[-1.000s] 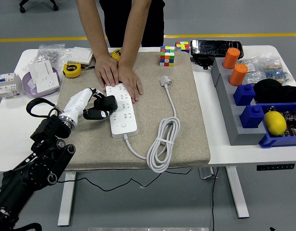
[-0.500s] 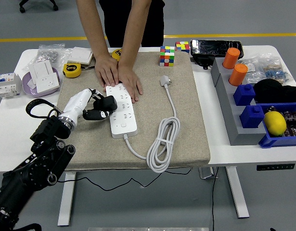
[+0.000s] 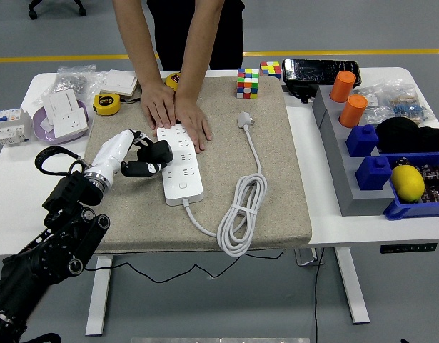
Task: Pick up the plug,place it near the board,insert it into the board,press the button
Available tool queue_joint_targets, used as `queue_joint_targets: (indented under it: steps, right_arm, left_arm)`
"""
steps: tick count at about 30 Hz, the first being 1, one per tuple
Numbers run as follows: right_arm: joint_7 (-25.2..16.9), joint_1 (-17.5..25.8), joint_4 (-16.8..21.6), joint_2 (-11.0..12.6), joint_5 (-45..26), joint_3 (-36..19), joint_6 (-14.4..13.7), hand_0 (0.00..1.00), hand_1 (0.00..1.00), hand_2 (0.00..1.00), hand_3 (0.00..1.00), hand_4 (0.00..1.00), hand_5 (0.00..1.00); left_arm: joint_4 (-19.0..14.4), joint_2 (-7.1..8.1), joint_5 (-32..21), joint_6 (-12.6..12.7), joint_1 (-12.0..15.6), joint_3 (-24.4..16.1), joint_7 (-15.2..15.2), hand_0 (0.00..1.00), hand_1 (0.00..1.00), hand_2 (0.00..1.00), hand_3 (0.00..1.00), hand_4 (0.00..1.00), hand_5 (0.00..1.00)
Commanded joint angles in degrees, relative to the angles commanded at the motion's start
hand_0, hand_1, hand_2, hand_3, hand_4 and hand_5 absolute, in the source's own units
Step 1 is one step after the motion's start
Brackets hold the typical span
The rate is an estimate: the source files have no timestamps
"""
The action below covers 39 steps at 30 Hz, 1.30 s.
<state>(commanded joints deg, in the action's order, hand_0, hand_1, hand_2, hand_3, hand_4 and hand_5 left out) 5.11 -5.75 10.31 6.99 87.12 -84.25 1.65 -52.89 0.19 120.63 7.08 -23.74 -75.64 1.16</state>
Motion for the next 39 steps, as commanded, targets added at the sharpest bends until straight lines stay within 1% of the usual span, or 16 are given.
queue_joint_targets:
  steps: [5,7,9,12,17,20,25,28,29,35,36,39]
  right_arm:
    - [0.0,0.0,0.0,-0.1,-0.1,0.0,0.0,0.830,0.759,0.755,0.785,0.998,0.856]
    - [0.1,0.0,0.0,-0.1,0.0,-0.2,0.0,0.830,0.759,0.755,0.785,0.998,0.856]
    - [0.1,0.0,0.0,-0.1,-0.1,-0.2,-0.1,0.830,0.759,0.755,0.785,0.998,0.856]
    - [0.1,0.0,0.0,0.0,-0.1,-0.3,-0.1,0.830,0.759,0.755,0.785,0.998,0.854]
    - [0.0,0.0,0.0,-0.1,-0.3,-0.2,-0.1,0.830,0.759,0.755,0.785,0.998,0.851]
    - [0.0,0.0,0.0,-0.1,-0.2,-0.3,-0.1,0.830,0.759,0.755,0.785,0.998,0.851]
    - [0.0,0.0,0.0,0.0,-0.3,-0.1,-0.1,0.830,0.759,0.756,0.786,0.998,0.850]
    - [0.1,0.0,0.0,0.0,-0.4,0.0,-0.2,0.830,0.759,0.756,0.786,0.998,0.850]
    - [0.1,0.1,0.0,0.0,-0.4,0.0,-0.2,0.830,0.759,0.756,0.785,0.998,0.850]
    - [0.2,0.1,0.0,0.1,-0.4,-0.1,-0.2,0.830,0.759,0.756,0.785,0.998,0.850]
    - [0.2,0.1,0.0,0.1,-0.4,0.0,-0.2,0.830,0.759,0.756,0.785,0.998,0.850]
    - [0.1,0.1,0.0,0.0,-0.5,0.1,-0.2,0.830,0.759,0.756,0.785,0.998,0.850]
  left_arm:
    - [-3.0,0.97,-0.2,-0.1,0.9,-2.3,0.0,0.857,0.729,0.430,0.305,0.487,0.144]
    - [-4.7,1.68,-0.3,-0.1,1.2,-3.1,0.0,0.857,0.729,0.430,0.305,0.487,0.144]
    - [-5.5,2.38,-0.4,0.0,1.3,-3.6,-0.1,0.857,0.729,0.430,0.305,0.487,0.144]
    - [-5.2,3.64,-0.3,0.0,1.2,-4.3,0.0,0.853,0.729,0.432,0.304,0.489,0.143]
    - [-3.4,4.80,-0.6,-0.2,1.7,-4.0,-0.1,0.851,0.730,0.434,0.309,0.494,0.145]
    - [-2.4,4.97,-0.8,-0.3,2.2,-3.2,-0.1,0.851,0.730,0.434,0.309,0.494,0.145]
    - [-0.5,4.73,-0.9,-0.3,2.6,-2.3,-0.4,0.849,0.732,0.437,0.316,0.499,0.151]
    - [-0.2,4.68,-1.2,-0.4,2.7,-1.8,-0.5,0.849,0.732,0.437,0.316,0.499,0.151]
    - [-0.2,4.61,-1.2,-0.4,2.7,-1.7,-0.5,0.847,0.747,0.464,0.352,0.548,0.163]
    - [-0.1,4.42,-1.7,-1.1,2.8,-1.5,-0.7,0.847,0.747,0.464,0.352,0.548,0.163]
    - [0.0,4.43,-1.7,-1.2,2.8,-1.5,-0.7,0.858,0.825,0.660,0.514,0.852,0.198]
    - [0.1,4.42,-1.7,-1.4,2.8,-1.6,-0.6,0.858,0.825,0.660,0.514,0.852,0.198]
